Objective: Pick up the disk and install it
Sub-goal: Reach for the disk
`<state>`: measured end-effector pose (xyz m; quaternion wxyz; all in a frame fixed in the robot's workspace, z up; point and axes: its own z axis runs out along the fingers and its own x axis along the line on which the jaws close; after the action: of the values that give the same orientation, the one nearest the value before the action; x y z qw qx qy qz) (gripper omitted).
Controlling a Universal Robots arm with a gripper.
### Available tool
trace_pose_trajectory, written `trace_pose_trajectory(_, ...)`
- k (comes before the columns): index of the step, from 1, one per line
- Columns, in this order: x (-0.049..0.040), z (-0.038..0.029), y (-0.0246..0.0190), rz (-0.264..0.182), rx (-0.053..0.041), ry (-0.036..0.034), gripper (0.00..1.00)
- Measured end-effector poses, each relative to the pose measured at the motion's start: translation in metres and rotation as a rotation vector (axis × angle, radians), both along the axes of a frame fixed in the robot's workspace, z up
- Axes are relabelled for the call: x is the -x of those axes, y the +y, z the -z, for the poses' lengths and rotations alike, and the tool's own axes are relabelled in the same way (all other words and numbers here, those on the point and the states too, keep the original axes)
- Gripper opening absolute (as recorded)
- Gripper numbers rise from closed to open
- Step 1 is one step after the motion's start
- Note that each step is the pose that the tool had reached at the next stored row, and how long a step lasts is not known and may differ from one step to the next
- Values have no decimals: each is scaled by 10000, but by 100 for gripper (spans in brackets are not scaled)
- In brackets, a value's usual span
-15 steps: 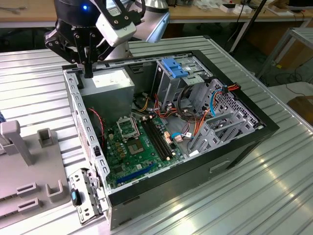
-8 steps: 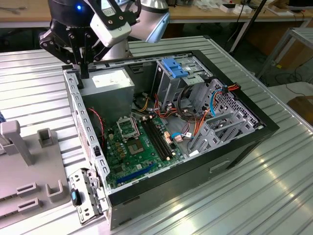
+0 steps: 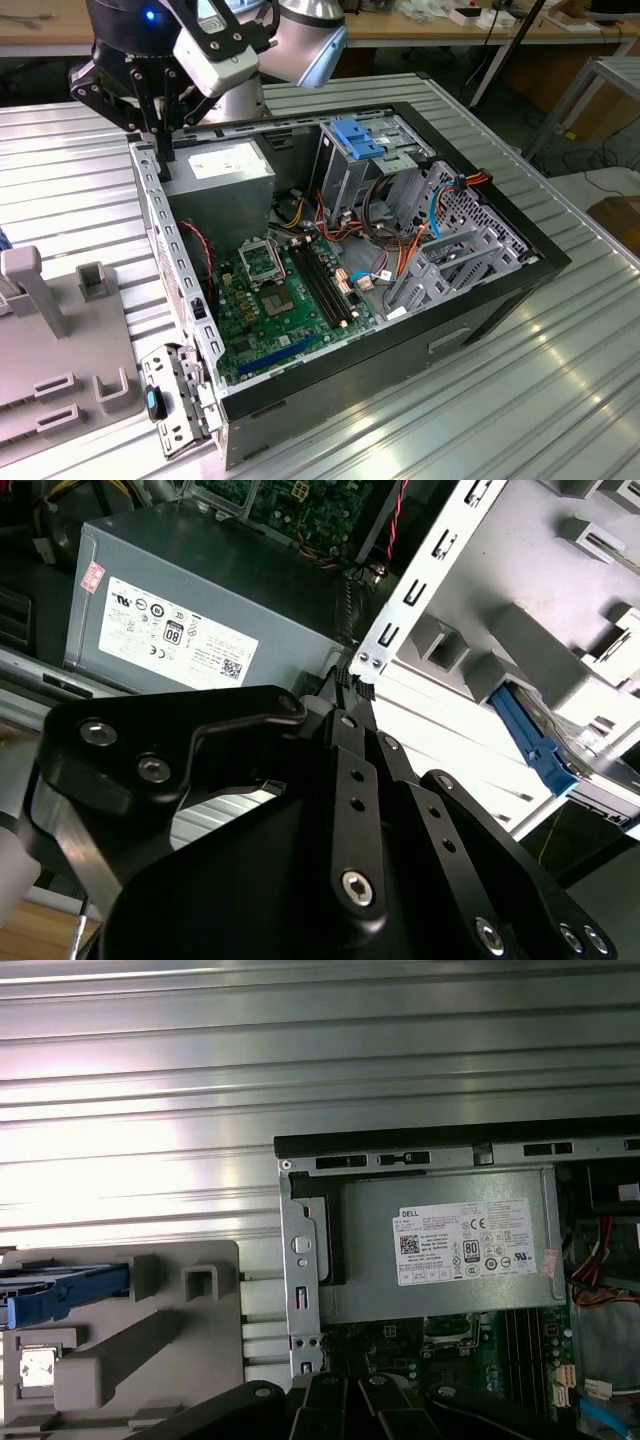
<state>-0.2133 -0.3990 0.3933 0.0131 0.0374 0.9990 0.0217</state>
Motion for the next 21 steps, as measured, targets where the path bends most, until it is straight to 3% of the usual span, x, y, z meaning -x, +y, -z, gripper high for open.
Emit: trace_pose_trajectory(21, 261, 0, 0, 0, 0, 0, 11)
